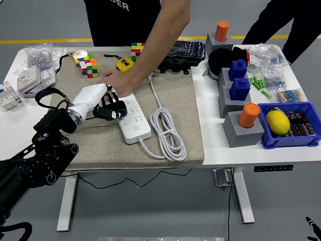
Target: Pick up the plug,place it near the board,insert it into the board,press the button
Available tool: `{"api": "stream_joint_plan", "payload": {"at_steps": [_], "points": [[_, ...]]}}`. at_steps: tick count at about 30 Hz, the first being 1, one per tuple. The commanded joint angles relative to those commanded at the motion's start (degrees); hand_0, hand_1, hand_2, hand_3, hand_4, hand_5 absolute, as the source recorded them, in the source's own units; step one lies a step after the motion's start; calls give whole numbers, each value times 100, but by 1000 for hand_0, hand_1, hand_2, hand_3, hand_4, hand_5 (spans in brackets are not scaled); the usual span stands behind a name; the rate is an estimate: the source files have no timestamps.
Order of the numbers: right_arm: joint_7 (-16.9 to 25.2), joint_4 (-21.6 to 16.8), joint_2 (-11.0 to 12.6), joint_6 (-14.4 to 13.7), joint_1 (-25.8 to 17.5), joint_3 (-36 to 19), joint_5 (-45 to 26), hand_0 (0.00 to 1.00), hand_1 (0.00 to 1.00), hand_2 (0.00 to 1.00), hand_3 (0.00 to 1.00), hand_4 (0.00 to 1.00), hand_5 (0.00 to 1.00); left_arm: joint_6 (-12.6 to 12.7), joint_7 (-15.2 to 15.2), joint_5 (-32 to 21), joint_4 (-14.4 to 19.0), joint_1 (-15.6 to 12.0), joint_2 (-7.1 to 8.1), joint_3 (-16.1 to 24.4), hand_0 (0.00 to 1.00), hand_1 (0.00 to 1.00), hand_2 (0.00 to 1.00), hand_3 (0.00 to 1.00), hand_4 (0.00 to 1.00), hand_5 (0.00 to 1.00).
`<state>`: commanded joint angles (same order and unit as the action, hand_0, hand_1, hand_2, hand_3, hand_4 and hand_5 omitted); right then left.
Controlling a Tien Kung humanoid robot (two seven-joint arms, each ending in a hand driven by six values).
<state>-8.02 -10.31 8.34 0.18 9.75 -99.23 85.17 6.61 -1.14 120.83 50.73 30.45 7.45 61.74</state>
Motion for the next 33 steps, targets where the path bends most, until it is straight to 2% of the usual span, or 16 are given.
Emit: {"api": "stream_joint_plan", "payload": {"at_steps": [2, 3, 8, 9, 14, 19, 25, 33], "points": [[-2, 0, 3, 0, -6, 2, -2, 792, 744, 726, 781, 998, 946, -23, 13, 12, -2, -4, 0, -2, 314, 534, 619, 633, 998, 358], [-2, 0, 3, -1, -11, 0, 0, 793, 743, 725, 781, 998, 945, -39, 22, 30, -1, -7, -1, -7, 395, 633, 734, 753, 998, 378], [0, 0, 5, -4, -20, 24, -22, 793, 743, 725, 781, 998, 945, -84, 49, 53, -10, -15, -8, -26, 395, 633, 734, 753, 998, 378], [0, 0, 6, -4, -20, 25, -23, 793, 744, 725, 781, 998, 941, -83, 50, 56, -10, -17, -9, -27, 436, 686, 806, 849, 998, 391], [-2, 0, 11, 0, -25, 42, -38, 793, 744, 725, 781, 998, 941, -134, 82, 87, -18, -31, -6, -46, 436, 686, 806, 849, 998, 391], [-18, 0, 1, 1, -34, 69, -66, 793, 743, 725, 781, 998, 942, 12, 4, 64, 60, -66, -11, -23, 424, 673, 791, 861, 998, 409], [-32, 0, -4, 3, -42, 90, -84, 792, 743, 725, 780, 998, 941, 62, -14, 52, 202, -73, 6, -42, 420, 667, 785, 860, 998, 407], [-36, 0, 4, 4, -32, 110, -98, 792, 743, 725, 781, 998, 940, -21, 12, 71, 170, -21, 24, -70, 416, 662, 775, 853, 998, 394]]}}
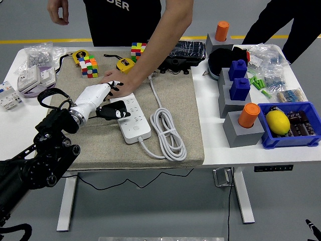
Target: Pick up the plug,place it near the board,insert it into the board,press the button
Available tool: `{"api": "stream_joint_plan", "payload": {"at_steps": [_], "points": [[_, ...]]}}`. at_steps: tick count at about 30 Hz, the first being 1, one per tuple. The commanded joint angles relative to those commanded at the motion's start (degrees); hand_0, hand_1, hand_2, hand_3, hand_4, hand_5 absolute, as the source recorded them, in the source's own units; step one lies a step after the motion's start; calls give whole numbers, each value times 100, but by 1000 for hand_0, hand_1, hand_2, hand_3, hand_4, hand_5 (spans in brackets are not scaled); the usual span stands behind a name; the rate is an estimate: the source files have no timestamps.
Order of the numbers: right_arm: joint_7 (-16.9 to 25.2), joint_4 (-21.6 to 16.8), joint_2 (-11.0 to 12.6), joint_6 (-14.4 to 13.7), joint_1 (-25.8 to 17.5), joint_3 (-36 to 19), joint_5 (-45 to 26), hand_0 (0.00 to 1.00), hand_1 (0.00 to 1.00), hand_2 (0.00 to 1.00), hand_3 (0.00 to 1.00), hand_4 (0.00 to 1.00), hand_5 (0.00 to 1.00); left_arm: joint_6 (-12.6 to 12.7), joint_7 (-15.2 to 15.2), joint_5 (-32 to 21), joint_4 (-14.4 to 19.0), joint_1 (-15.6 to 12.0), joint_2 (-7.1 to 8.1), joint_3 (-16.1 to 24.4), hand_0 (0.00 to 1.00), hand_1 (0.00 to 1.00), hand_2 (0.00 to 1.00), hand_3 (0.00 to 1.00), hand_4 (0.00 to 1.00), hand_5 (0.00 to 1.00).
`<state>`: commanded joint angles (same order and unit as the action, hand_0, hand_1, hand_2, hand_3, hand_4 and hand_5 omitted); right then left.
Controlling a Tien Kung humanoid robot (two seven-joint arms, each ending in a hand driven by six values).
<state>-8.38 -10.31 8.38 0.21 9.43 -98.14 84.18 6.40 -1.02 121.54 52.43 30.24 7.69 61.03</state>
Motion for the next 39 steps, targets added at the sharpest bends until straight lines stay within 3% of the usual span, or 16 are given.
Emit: {"api": "stream_joint_plan", "payload": {"at_steps": [5, 6, 7, 11, 12, 17, 18, 39], "points": [[5, 0, 5, -4, 14, 1, -11, 792, 743, 725, 781, 998, 940, -88, -3, 35, -237, 34, -12, -17, 416, 662, 775, 853, 998, 394], [3, 0, 5, -5, 16, -6, -3, 792, 742, 725, 780, 998, 937, -99, 3, 52, -280, 42, -14, -24, 393, 613, 712, 805, 998, 389], [0, 0, 5, -4, 17, -12, 6, 792, 742, 725, 780, 998, 937, -106, 8, 65, -310, 48, -15, -29, 393, 613, 712, 805, 998, 389], [-4, 0, 7, -4, 7, -40, 38, 792, 742, 725, 780, 998, 937, 17, 7, 114, -346, 41, -19, -44, 393, 613, 712, 805, 998, 389], [-7, 0, 7, -3, 4, -48, 51, 792, 743, 725, 780, 998, 938, 50, 24, 156, -336, 41, -22, -46, 282, 386, 508, 593, 998, 341], [1, 0, 3, 0, -2, -35, 51, 792, 743, 725, 780, 998, 938, 85, 58, 300, -332, 44, -25, -75, 282, 386, 508, 593, 998, 341], [4, 0, 0, -1, 2, -34, 44, 791, 743, 725, 780, 998, 939, 75, 66, 309, -326, 44, -26, -85, 240, 279, 448, 484, 998, 318], [12, 0, -5, -5, 34, -45, 49, 790, 742, 725, 780, 998, 937, 94, 102, 326, -335, 74, -46, -115, 226, 245, 384, 465, 998, 329]]}}
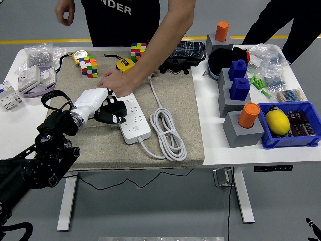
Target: Pick up the plug,place it near the board,insert it into the board,press the button
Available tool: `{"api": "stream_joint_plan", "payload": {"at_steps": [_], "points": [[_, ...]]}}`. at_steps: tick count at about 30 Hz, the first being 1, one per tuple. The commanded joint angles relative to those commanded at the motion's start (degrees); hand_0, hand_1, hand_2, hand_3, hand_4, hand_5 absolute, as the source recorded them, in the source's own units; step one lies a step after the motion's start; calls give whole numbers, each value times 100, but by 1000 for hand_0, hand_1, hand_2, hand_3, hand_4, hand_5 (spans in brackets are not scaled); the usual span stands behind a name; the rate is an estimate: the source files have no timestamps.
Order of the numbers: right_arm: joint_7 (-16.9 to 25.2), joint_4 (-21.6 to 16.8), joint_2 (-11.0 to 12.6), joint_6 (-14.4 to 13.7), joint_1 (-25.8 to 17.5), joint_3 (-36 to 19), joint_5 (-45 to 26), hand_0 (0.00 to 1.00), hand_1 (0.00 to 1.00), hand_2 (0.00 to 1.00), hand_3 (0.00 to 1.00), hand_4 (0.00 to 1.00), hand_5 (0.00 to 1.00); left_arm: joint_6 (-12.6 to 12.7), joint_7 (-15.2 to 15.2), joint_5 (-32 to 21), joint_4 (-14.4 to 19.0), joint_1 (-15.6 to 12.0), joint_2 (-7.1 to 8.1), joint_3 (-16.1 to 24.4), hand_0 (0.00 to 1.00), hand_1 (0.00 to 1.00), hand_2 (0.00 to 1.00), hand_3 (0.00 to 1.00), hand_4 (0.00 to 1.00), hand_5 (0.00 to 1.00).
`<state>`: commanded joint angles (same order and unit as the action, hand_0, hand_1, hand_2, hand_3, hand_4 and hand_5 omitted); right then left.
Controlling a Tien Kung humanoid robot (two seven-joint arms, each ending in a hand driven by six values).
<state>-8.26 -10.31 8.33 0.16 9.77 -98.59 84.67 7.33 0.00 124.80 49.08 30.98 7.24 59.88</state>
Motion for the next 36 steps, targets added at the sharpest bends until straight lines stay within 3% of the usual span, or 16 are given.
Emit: {"api": "stream_joint_plan", "payload": {"at_steps": [9, 10, 13, 14, 15, 21, 22, 33, 34, 36], "points": [[-8, 0, 16, 0, -10, -17, 23, 790, 743, 725, 780, 998, 935, 152, 3, 106, -11, 8, -5, 1, 219, 234, 357, 454, 998, 295], [-11, 0, 18, 1, -13, -17, 26, 790, 743, 725, 780, 998, 935, 166, 1, 111, -12, 6, -6, -5, 200, 185, 323, 443, 960, 257], [-9, 0, 17, 2, -24, -10, 15, 790, 743, 725, 780, 998, 935, 192, -8, 121, -9, -2, -9, -15, 200, 185, 323, 443, 960, 257], [-8, 0, 16, 2, -27, -4, 13, 790, 743, 725, 780, 998, 935, 190, -7, 122, -6, -6, -6, -20, 200, 185, 323, 443, 960, 257], [-3, 0, 16, 1, -32, 15, -7, 790, 742, 725, 780, 998, 935, 179, -3, 143, -5, -13, -3, -32, 181, 152, 287, 413, 927, 188], [3, 0, 23, -2, -37, 23, -10, 790, 742, 725, 780, 998, 935, 158, 20, 219, -25, -36, -12, -58, 181, 152, 287, 413, 927, 188], [2, 0, 25, -2, -39, 21, -11, 790, 742, 725, 780, 998, 934, 135, 36, 248, -24, -42, -15, -66, 152, 111, 240, 396, 876, 86], [-11, 0, 16, 9, -55, -13, 0, 790, 742, 725, 780, 998, 934, 3, -10, 141, -15, -62, -17, -29, 155, 132, 279, 425, 845, 30], [-7, 0, 19, 12, -52, 3, -17, 789, 742, 725, 780, 998, 933, -9, -16, 119, -11, -64, -20, -43, 153, 115, 226, 334, 841, 2], [-6, 0, 24, 12, -45, 4, -19, 789, 742, 725, 780, 998, 933, 56, 10, 190, 7, -61, -26, -76, 153, 115, 226, 334, 841, 2]]}}
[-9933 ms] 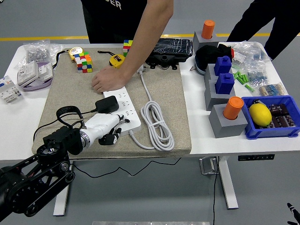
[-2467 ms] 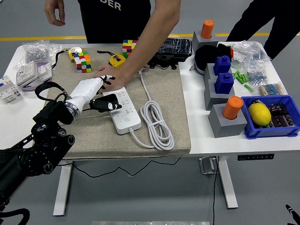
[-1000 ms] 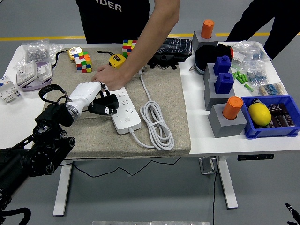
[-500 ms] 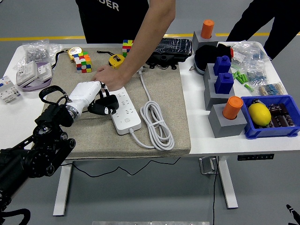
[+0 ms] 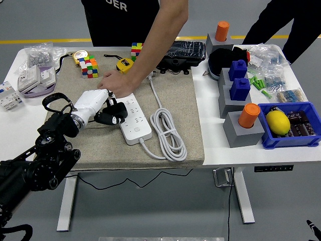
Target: Pick up the plug,place it near the board,insert it into the board,press the button
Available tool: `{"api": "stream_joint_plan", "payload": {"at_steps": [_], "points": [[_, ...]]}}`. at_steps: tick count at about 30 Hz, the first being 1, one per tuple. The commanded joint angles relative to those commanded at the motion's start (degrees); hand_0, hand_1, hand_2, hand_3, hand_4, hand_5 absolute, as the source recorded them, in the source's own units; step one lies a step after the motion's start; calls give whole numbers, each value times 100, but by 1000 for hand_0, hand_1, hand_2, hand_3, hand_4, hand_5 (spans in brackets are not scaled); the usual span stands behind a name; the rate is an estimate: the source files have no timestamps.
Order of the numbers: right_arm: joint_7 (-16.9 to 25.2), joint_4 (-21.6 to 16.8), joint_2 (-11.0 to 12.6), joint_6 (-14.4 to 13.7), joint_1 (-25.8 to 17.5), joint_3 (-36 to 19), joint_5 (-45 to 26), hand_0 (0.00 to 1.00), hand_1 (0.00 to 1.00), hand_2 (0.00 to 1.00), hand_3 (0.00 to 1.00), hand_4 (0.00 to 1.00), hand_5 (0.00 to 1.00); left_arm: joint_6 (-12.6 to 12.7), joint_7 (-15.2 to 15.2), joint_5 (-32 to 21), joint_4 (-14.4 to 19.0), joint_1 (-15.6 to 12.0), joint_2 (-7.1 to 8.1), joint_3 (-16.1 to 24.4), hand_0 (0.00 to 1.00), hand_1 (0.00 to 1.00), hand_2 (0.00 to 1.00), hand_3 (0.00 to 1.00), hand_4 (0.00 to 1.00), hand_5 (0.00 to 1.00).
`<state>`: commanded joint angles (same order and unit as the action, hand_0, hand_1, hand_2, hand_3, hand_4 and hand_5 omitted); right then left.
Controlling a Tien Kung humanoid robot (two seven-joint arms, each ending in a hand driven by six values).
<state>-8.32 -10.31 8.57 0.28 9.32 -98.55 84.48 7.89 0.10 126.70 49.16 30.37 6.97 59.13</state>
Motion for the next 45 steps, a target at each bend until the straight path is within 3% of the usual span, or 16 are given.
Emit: {"api": "stream_joint_plan", "payload": {"at_steps": [12, 23, 32, 41, 45], "points": [[-4, 0, 2, -1, 25, -34, 26, 787, 741, 723, 780, 998, 937, 87, 63, 142, 135, 80, -17, 39, 119, 95, 210, 322, 799, 2], [-5, 0, 1, 1, 58, -1, 9, 788, 741, 724, 780, 998, 941, 143, 85, -213, 248, 177, -75, 309, 116, 89, 204, 320, 803, 2], [-11, 0, -2, -3, 57, -16, 22, 786, 740, 724, 780, 998, 942, 155, 75, -175, 238, 173, -51, 271, 113, 88, 200, 317, 803, 2], [-10, 0, -6, 1, 51, 3, 7, 786, 740, 724, 779, 998, 944, 316, 98, 144, 364, 198, 40, 904, 115, 87, 197, 309, 797, 2], [-18, 0, -12, 1, 27, -29, 37, 786, 740, 724, 779, 998, 944, 270, 162, 330, 408, 142, 98, 1158, 115, 87, 197, 309, 797, 2]]}}
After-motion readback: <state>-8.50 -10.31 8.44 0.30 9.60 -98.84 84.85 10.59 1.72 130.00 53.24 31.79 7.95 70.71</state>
